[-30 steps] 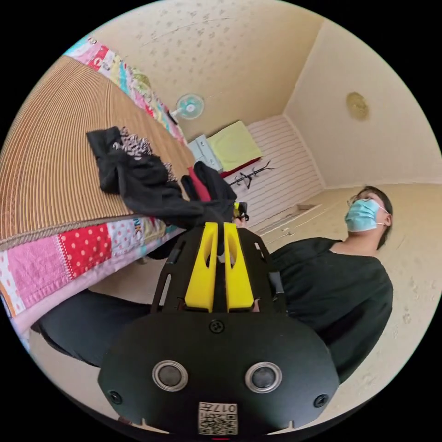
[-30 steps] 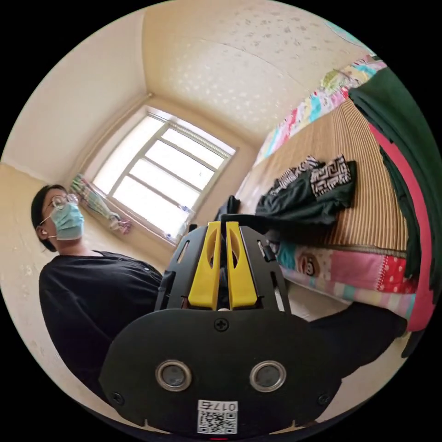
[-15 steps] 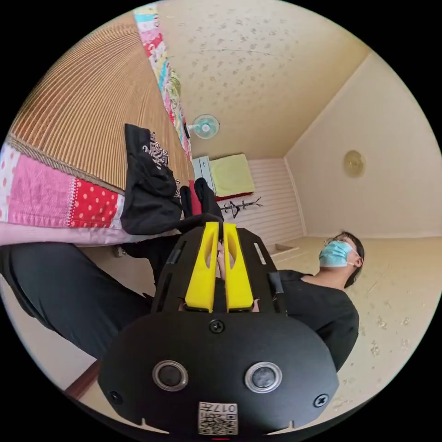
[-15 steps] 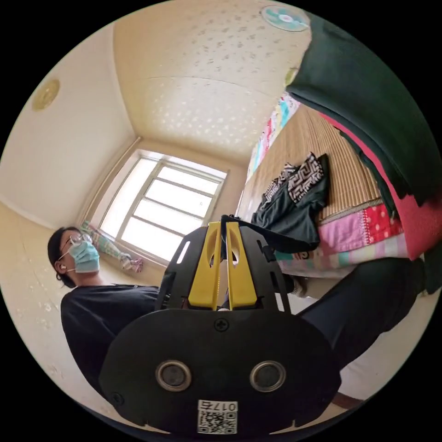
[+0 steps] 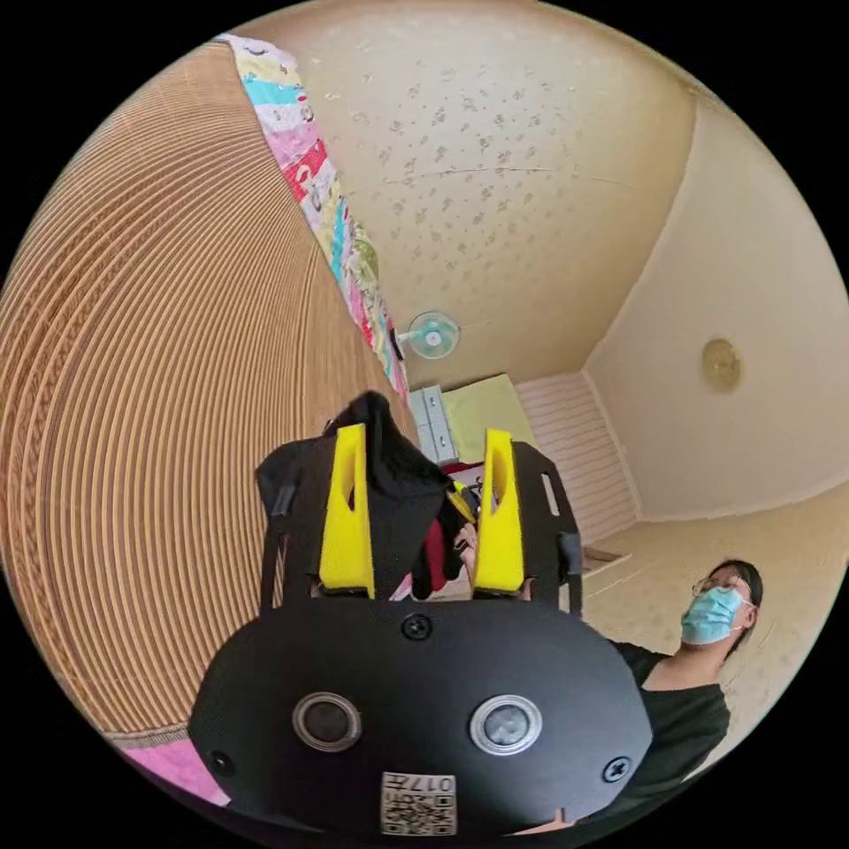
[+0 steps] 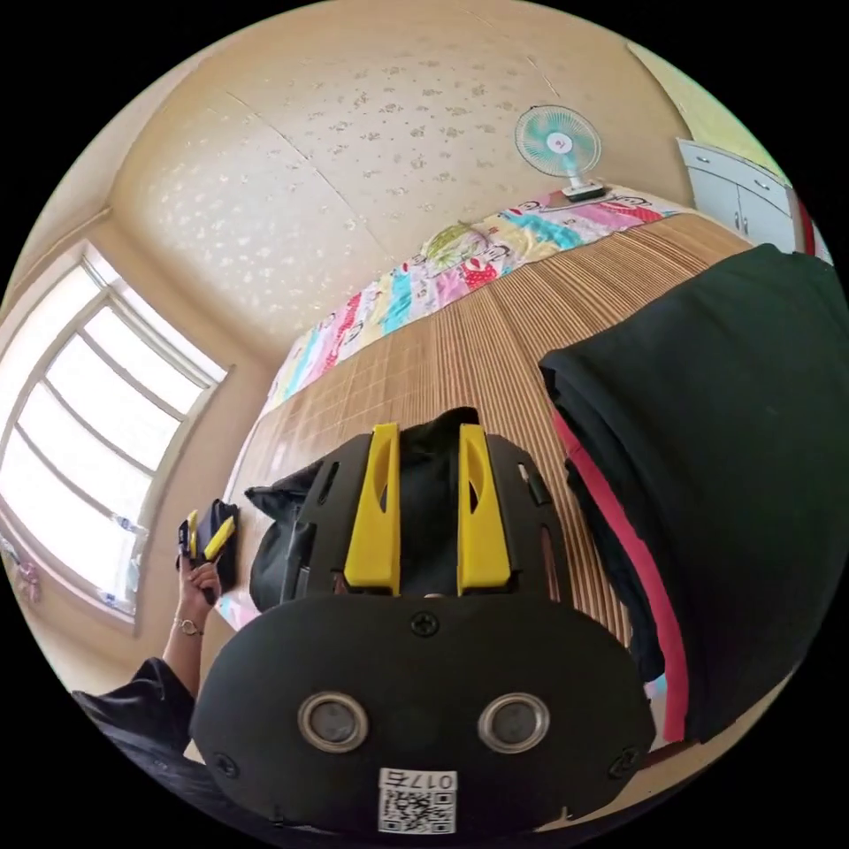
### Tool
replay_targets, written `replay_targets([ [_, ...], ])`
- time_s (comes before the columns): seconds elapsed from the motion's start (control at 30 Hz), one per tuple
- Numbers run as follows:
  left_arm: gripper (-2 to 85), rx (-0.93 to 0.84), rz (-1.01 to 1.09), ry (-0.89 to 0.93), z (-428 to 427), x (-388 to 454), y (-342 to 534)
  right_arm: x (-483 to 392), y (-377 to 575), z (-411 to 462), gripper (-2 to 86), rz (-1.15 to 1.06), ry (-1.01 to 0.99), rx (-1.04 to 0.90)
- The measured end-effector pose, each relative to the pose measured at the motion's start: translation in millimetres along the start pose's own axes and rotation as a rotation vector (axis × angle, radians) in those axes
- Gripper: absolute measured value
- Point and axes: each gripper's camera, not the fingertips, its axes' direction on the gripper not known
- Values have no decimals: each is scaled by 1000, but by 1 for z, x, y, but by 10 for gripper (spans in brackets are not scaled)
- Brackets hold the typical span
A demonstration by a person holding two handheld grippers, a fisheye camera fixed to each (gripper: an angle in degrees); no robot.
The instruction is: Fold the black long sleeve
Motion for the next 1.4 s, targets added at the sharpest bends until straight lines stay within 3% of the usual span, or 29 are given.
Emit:
replay_targets([
  [0.27, 175, -67, 14, -338, 40, -26, 110, -51, 108, 115, 108, -183, 31, -158],
  [0.4, 121, -107, 65, -264, 67, -27, 124, -56, 141, 155, 99, -146, -58, -193],
  [0.53, 26, -176, 29, -351, 81, -39, 121, -54, 157, 182, 95, -120, -114, -230],
  [0.6, 8, -154, 163, -103, 70, -25, 129, -54, 166, 184, 92, -133, -125, -222],
  [0.73, 4, -192, 289, -91, 52, -6, 168, -53, 190, 193, 89, -184, -57, -213],
  [0.83, 18, -183, 126, -158, 43, -42, 205, -43, 207, 223, 90, -174, 28, -291],
  [0.9, 76, -120, -54, -211, 30, -75, 226, -44, 215, 239, 91, -159, 49, -322],
  [1.03, 134, 41, -112, -121, 15, -85, 244, -100, 228, 260, 99, -258, -48, -288],
  [1.17, 149, -32, -121, -135, 55, -84, 238, -175, 243, 301, 122, -388, -182, -381],
  [1.3, 106, -69, -135, -248, 89, -72, 239, -267, 271, 375, 187, -541, -271, -634],
  [1.4, 58, -53, -112, -320, 99, -53, 251, -321, 298, 428, 226, -634, -178, -788],
])
